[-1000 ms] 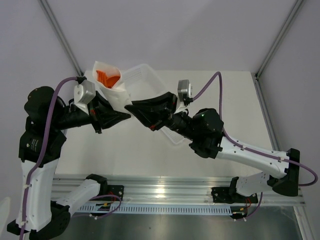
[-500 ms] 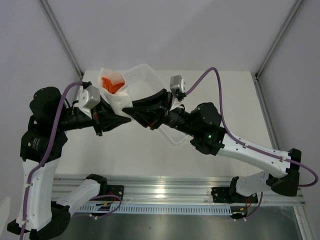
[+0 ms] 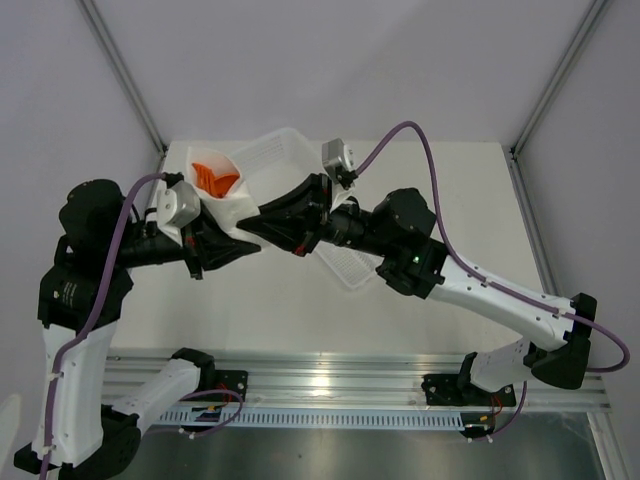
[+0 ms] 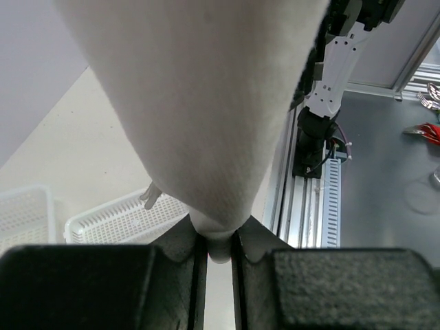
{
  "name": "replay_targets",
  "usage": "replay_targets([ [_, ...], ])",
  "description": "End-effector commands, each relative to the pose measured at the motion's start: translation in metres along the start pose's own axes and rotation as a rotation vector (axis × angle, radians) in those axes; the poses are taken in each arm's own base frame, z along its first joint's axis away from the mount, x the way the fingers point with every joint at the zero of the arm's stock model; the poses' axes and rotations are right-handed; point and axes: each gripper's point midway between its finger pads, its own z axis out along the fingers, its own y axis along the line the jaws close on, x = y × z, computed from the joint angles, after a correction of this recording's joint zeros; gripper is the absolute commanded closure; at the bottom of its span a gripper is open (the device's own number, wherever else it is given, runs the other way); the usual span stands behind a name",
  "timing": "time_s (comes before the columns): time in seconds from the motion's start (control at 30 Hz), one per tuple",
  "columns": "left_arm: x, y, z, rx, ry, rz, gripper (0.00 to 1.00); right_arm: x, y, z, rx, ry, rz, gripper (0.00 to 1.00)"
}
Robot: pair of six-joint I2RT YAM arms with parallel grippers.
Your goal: Place the utensils on the paper napkin and roll it up
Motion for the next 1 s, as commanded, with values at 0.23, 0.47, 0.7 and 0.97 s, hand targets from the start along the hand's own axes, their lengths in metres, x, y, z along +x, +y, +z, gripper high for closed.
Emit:
replay_targets([
  [0.23,0.02,0.04,-0.004,-0.208,0.073,0.01,0.2,0.002,-0.026,-0.009,0.12,0.042,0.121,1.0],
  [0.47,0.033,0.086,-0.033,-0.545,0.142,-0.014,0.0,-0.001,-0.092,-0.022,0.307,-0.034,0.239,1.0],
  [0.7,0.065,0.135,-0.07,-0.881,0.26,-0.044,0.0,-0.001,-0.164,-0.023,0.489,-0.138,0.28,1.0],
  [0.97,0.133,0.18,-0.087,-1.065,0.428,-0.102,0.01,0.028,-0.294,-0.018,0.783,-0.453,0.407,1.0],
])
